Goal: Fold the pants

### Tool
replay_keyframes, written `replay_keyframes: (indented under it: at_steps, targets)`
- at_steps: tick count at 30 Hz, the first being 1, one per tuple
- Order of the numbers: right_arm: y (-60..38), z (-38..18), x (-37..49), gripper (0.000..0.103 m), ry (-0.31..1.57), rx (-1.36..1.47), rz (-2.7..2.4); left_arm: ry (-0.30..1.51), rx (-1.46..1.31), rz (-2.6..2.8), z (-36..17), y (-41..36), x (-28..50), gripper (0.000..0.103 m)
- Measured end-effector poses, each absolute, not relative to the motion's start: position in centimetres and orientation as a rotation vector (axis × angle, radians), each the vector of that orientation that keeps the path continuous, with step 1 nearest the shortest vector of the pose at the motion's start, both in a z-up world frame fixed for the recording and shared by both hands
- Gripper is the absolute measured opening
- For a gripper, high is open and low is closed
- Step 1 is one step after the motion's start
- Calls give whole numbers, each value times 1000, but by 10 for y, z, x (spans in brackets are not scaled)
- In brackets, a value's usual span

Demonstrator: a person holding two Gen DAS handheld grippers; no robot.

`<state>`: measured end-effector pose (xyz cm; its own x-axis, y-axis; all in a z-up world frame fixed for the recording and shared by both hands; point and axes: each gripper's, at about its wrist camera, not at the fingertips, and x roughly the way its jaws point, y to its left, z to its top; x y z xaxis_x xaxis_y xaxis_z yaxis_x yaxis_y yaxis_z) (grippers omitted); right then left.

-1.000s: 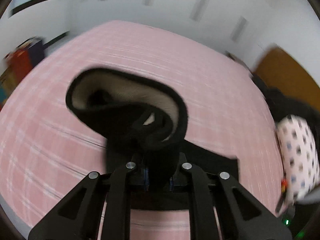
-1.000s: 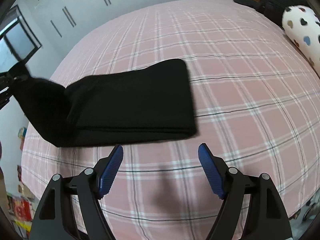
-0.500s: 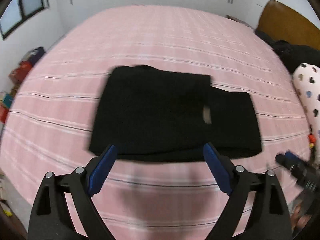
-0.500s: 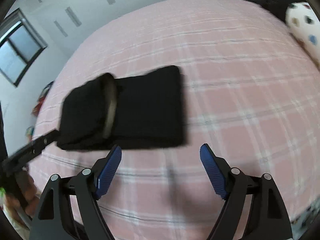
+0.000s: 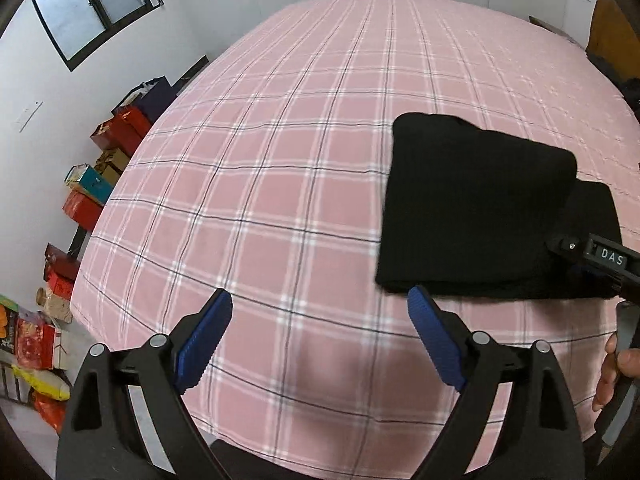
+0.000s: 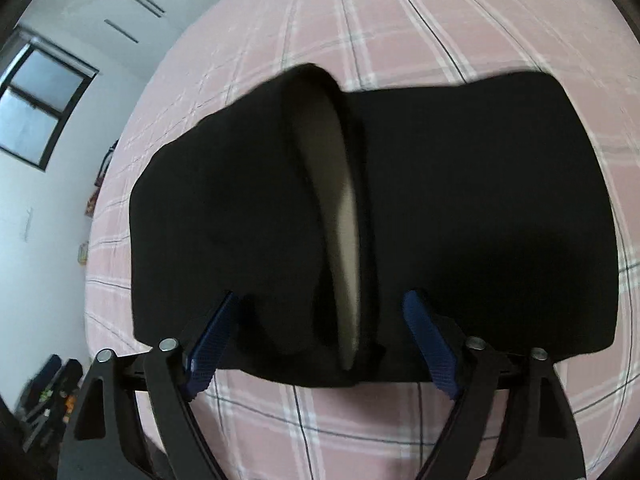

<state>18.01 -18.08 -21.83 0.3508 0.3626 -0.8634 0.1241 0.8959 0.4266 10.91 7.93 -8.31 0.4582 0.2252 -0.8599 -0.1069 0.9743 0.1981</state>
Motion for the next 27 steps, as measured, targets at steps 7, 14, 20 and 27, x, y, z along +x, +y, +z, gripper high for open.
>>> replay_keyframes:
  at_steps: [7,14,20,27]
  targets:
    - [-170,-186,176,16,1145,487,202,1095,100,211,-89,89,110,87]
    - [-213,-78,157,13,901,447,235,1102,93,191,-86,80,104,87]
    - [-287,-166,132,14,1085,386,51,1115,87,151,-91,52,107,90]
    - [-297,-182,111,33,1059,459,61,1158,41,77,-100,22,113,90]
